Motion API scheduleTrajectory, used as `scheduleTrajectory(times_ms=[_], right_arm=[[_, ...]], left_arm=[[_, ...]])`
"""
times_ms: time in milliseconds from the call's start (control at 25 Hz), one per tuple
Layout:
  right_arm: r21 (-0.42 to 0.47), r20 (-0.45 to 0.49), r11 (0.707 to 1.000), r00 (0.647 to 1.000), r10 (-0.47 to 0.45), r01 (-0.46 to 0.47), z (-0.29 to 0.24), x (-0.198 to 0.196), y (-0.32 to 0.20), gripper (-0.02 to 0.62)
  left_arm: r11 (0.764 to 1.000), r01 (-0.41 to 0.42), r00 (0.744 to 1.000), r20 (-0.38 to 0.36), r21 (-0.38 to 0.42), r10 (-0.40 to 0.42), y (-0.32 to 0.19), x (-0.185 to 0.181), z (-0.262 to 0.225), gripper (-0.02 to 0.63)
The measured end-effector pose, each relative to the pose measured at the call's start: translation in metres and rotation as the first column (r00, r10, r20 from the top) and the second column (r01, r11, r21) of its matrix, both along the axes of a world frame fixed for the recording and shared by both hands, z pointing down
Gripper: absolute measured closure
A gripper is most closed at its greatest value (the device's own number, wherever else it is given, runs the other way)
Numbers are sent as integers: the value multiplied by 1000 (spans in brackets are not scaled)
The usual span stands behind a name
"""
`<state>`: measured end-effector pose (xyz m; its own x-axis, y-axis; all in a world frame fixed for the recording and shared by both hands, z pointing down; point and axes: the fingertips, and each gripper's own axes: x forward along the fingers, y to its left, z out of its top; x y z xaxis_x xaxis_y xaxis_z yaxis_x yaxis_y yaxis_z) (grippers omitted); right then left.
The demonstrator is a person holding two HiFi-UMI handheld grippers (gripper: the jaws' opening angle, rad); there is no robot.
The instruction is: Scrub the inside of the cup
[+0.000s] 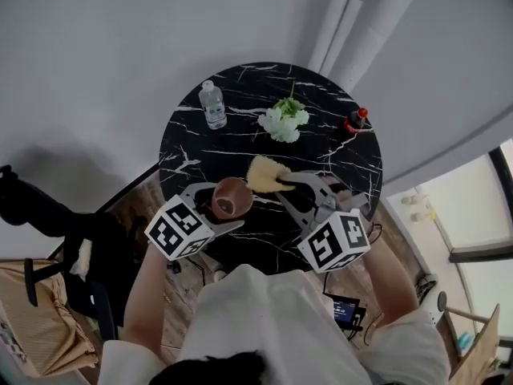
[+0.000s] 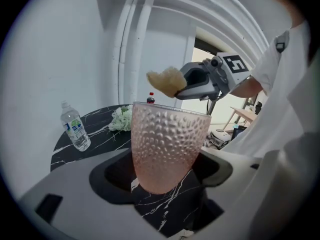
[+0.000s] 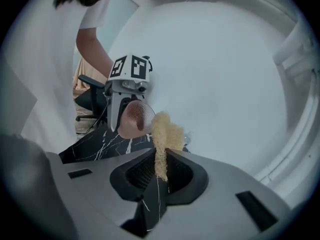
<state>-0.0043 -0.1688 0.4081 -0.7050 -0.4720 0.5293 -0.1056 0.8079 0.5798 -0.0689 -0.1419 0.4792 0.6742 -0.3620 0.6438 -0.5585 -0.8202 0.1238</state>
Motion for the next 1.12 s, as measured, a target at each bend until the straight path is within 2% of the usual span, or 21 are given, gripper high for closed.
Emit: scheduleTrajectory(times_ms=[160,400,480,600,720,840,1000,1120], right_arm=[[51,-44,997,998,-52,54,-13,-8,7,538],[199,-241,964,963,-124,174,-17,-12,19,537],[236,-317,949,939,-130,211,-17,-11,18,537],[269,-434,922,889,-144,280,-14,-11,19,537],[265,-476,909,864,-167,321,-13,-17,23,537],[253,-494,913,854,-164,321,-10,-18,21,537],[229,-563,915,812,-155,333,-6,-16,15,537],[244,-582,911,802,-138,333,-9,-17,8,537]], left_arm=[[996,-87,996,21,-36,88,0,6,1,250],[968,-234,969,57,-89,239,-2,11,-10,250],[953,-285,951,90,-105,294,-2,12,-15,250],[923,-363,911,157,-130,381,1,13,-18,250],[897,-414,878,194,-155,439,1,15,-22,250],[876,-450,846,230,-175,480,-3,18,-27,250],[867,-466,813,301,-178,499,-14,16,-29,252],[867,-466,798,341,-173,497,-24,14,-36,252]])
